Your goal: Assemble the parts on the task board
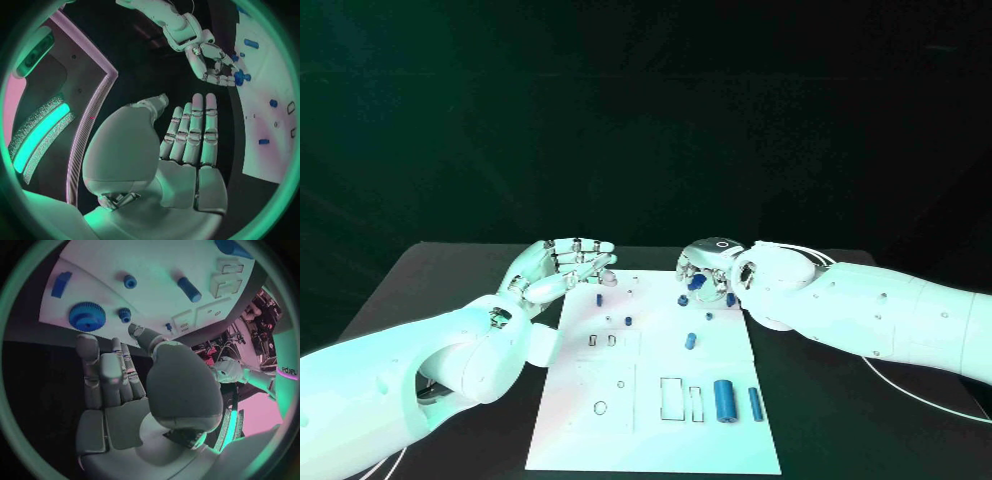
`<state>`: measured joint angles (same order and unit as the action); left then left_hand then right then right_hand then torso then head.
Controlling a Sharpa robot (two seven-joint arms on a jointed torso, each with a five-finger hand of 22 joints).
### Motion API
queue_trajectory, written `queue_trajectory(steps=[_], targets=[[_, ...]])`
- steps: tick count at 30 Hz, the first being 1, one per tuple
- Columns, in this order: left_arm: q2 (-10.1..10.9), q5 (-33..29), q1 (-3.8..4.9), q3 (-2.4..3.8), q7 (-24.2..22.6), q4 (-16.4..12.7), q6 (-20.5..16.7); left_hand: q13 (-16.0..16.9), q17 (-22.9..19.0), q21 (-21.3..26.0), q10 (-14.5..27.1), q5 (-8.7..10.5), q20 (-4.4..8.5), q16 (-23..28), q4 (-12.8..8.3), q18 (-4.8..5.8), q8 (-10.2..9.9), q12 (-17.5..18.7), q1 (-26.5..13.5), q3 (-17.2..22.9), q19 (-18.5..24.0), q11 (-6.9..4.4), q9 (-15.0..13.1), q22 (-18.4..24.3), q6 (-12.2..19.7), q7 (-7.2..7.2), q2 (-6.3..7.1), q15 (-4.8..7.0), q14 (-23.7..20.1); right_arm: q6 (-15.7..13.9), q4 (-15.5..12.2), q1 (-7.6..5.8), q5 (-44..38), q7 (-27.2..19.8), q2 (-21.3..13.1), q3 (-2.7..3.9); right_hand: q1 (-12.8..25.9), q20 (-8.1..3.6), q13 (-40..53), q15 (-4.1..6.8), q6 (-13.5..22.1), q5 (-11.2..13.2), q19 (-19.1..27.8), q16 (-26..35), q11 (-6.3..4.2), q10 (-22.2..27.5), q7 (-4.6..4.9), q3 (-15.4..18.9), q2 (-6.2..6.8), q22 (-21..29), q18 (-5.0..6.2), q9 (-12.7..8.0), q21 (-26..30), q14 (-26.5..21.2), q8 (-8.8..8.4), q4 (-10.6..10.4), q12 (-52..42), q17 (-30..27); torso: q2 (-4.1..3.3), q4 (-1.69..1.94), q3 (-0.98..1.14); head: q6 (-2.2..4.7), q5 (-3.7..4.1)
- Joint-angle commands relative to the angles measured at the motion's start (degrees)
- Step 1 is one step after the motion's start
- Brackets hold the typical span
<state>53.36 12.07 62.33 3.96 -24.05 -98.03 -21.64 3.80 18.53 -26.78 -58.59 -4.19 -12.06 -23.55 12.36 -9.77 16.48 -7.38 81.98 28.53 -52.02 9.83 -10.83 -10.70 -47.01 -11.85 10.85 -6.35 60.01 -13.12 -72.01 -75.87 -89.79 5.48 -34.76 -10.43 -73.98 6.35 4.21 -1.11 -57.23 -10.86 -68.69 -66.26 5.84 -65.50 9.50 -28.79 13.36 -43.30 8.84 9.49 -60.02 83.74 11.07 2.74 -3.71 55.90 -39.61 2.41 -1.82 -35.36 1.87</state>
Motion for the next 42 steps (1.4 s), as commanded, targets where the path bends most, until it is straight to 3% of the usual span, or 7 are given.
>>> queue_trajectory(steps=[1,14,24,34,42], targets=[[0.0,-0.5,0.13,0.05,0.1,-0.1,1.3,0.0,0.1,-0.3,-0.1,0.27,0.01,-0.4,0.4,-0.59,-0.3,0.3,-0.6,0.0,-0.2,0.30,0.0,-0.1,0.4,-2.15,-0.07,-0.04,0.4,1.5,0.5,0.24,-2.4,0.3,0.3,-0.06,-0.4,-0.01,0.1,-0.01,-0.5,-0.3,-0.3,-0.3,0.14,0.2,0.12,0.0,0.11,-0.1,-0.70,0.1,-0.3,1.1,-0.25,-0.3,0.1,0.1,-0.46,0.27,-0.01,0.03,0.05],[-0.1,-0.6,0.24,0.05,0.1,0.2,1.1,0.1,0.2,-0.3,-0.1,0.29,-0.01,-0.4,0.5,-0.60,-0.3,0.4,-0.7,-0.1,-0.2,0.33,0.0,-0.1,0.5,-2.20,-0.02,-0.06,0.4,2.5,1.6,0.74,-3.3,0.3,1.2,-0.11,-0.4,0.06,0.3,0.00,-1.0,-0.3,-1.9,-3.5,0.12,-0.6,0.22,-0.7,-0.14,-4.0,-1.29,0.3,-3.1,1.5,-0.11,-0.8,-0.1,3.4,-1.15,0.75,-0.04,0.00,0.26],[-0.2,-0.7,0.26,0.05,0.2,0.4,1.2,0.1,0.2,-0.3,-0.1,0.28,-0.01,-0.4,0.5,-0.60,-0.3,0.4,-0.8,-0.1,-0.2,0.33,0.0,-0.1,0.5,-2.20,-0.02,-0.06,0.4,3.3,2.7,1.15,-3.3,0.3,1.7,-0.12,-0.3,0.00,0.6,0.13,-1.8,-0.2,-3.2,-5.5,-0.11,-2.1,0.12,-2.0,-0.37,-7.3,-1.73,0.6,-5.3,1.6,0.26,-1.3,-0.3,5.3,-1.46,0.84,-0.12,-0.01,0.33],[-0.3,-0.8,0.26,0.05,0.4,0.6,1.4,0.1,0.3,-0.3,-0.1,0.28,-0.01,-0.4,0.6,-0.60,-0.3,0.4,-0.8,-0.2,-0.2,0.33,0.0,-0.1,0.5,-2.21,-0.07,-0.06,0.4,3.4,2.7,1.33,-3.2,0.0,1.7,-0.12,-0.3,-0.31,1.0,0.56,-3.3,-0.2,-4.2,-7.5,-0.72,-4.2,-0.51,-3.5,-0.84,-10.3,-2.13,1.4,-7.4,1.7,1.22,-1.9,-0.3,7.2,-1.69,0.88,-0.19,0.19,0.37],[-0.2,-0.8,0.27,0.04,0.8,1.1,1.4,0.1,0.3,-0.3,-0.1,0.28,-0.01,-0.4,0.6,-0.60,-0.3,0.4,-0.8,-0.2,-0.2,0.33,0.0,-0.1,0.5,-2.21,-0.07,-0.06,0.4,1.2,2.1,1.40,-2.5,-0.3,1.7,-0.12,0.4,-0.64,1.4,1.07,-4.5,-0.1,-5.2,-9.5,-1.40,-6.0,-1.28,-4.4,-2.26,-13.2,-2.55,2.4,-9.3,2.1,2.30,-3.2,-0.3,9.5,-1.91,0.94,-0.17,0.44,0.34]])
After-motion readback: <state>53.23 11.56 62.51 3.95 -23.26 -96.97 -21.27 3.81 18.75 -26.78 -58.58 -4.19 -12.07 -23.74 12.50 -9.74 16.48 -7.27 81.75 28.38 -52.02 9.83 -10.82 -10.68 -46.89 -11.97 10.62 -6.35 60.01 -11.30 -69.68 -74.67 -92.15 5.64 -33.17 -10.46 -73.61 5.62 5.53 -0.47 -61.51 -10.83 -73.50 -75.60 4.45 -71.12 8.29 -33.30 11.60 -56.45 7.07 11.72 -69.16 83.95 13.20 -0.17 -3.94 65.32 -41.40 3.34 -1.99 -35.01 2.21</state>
